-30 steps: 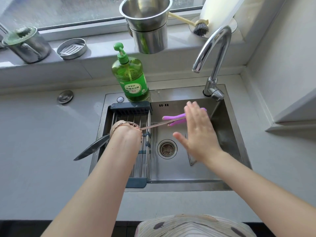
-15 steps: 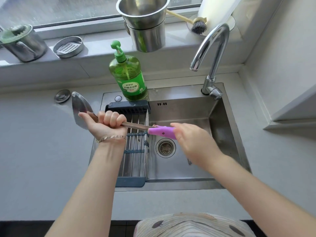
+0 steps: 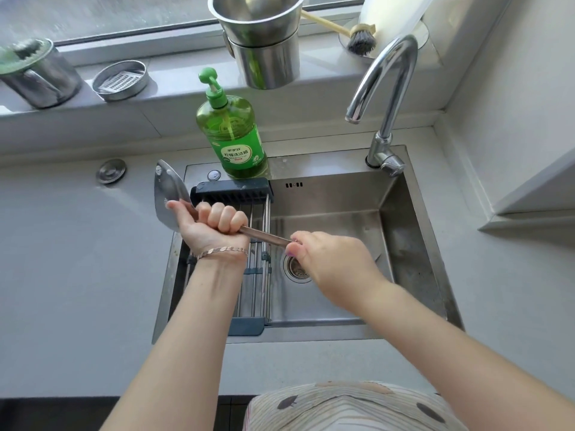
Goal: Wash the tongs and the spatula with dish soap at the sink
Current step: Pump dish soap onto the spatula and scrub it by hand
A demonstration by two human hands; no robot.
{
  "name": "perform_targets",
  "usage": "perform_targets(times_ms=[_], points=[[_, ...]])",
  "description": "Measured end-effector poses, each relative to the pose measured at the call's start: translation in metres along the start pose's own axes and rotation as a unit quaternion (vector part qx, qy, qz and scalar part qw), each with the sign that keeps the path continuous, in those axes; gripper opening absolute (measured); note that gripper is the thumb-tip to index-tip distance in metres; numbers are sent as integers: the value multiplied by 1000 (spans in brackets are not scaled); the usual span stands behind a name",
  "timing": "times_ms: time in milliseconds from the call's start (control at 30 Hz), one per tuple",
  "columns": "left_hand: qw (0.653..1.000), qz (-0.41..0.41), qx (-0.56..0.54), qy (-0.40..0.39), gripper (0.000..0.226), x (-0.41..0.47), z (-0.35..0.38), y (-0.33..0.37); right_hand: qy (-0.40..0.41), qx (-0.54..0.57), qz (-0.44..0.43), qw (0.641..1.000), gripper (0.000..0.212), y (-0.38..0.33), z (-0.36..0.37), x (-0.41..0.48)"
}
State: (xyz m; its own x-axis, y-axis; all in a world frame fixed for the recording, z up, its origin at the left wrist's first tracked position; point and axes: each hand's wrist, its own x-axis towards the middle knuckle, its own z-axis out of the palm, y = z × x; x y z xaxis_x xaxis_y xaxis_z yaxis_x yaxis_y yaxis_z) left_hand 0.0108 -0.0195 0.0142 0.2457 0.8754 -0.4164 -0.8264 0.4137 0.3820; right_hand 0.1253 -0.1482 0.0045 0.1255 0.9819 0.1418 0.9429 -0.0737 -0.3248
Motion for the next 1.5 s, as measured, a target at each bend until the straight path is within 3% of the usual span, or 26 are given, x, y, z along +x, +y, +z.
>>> perform_targets(times_ms=[67,100,200,267,300,333,367,400,433,467,500,567,633,667,700,767,800,900,933,967,1033,1067,1100,1233,1367,1500], points=[[1000,0,0,-3,76,1,1,5,-170,168,121,963,46,14,-14,2],[1000,1,1,-5,77,2,1,8,-239,281,194,909,53,22,-18,1],[1000,3,-2,-24,78,1,3,10,-355,524,318,706,54,43,-22,-2],[999,-2,-5,-46,80,-1,5,8,-404,654,367,524,52,51,-25,-3],[999,-1,-4,-51,80,-1,5,7,-401,672,382,490,52,50,-26,-3],[999,3,-2,-51,80,-1,6,7,-385,650,392,525,54,47,-27,-2],[999,12,-4,-46,79,0,7,7,-341,583,394,623,56,44,-22,-3],[999,23,-10,-38,79,1,8,8,-275,470,362,757,58,41,-14,-6],[999,34,-18,-27,78,2,8,8,-145,321,315,881,58,34,-12,-6],[999,42,-26,-14,78,3,8,9,7,158,243,957,58,33,-9,-5],[998,48,-33,-3,78,5,8,10,147,44,157,976,59,33,-5,-8],[998,55,-32,9,79,7,8,11,233,4,41,972,61,44,10,-14],[998,55,-16,5,79,8,7,12,174,89,80,977,58,42,13,-14],[999,52,-10,-5,79,9,7,13,88,188,161,965,55,39,6,-12],[999,49,-8,-17,78,10,6,14,-32,320,263,909,53,37,-1,-9],[998,35,-19,-50,68,12,4,15,-228,577,389,681,52,39,-12,-3],[997,20,-29,-67,64,12,2,14,-252,618,393,632,54,46,-10,-3],[995,-24,-46,-87,65,15,-6,9,-275,637,398,600,58,51,-17,-4],[996,-34,-48,-71,66,16,-9,6,-260,627,391,622,55,49,-22,-5],[997,-45,-46,-45,64,16,-12,2,-246,587,363,680,52,48,-25,-7],[996,-78,-26,27,55,12,-16,-10,-218,342,232,884,51,50,-28,-11],[994,-93,-11,63,51,9,-17,-19,-197,193,146,950,50,52,-25,-14],[990,-105,1,95,48,5,-17,-28,-158,77,85,981,49,53,-23,-17],[980,-82,20,180,51,-7,-12,-56,32,-37,46,998,67,58,1,-30],[978,-80,105,160,50,-24,-4,-78,55,-94,49,993,39,33,24,-29],[978,-76,136,139,49,-29,-1,-78,68,-62,8,996,39,31,32,-29]])
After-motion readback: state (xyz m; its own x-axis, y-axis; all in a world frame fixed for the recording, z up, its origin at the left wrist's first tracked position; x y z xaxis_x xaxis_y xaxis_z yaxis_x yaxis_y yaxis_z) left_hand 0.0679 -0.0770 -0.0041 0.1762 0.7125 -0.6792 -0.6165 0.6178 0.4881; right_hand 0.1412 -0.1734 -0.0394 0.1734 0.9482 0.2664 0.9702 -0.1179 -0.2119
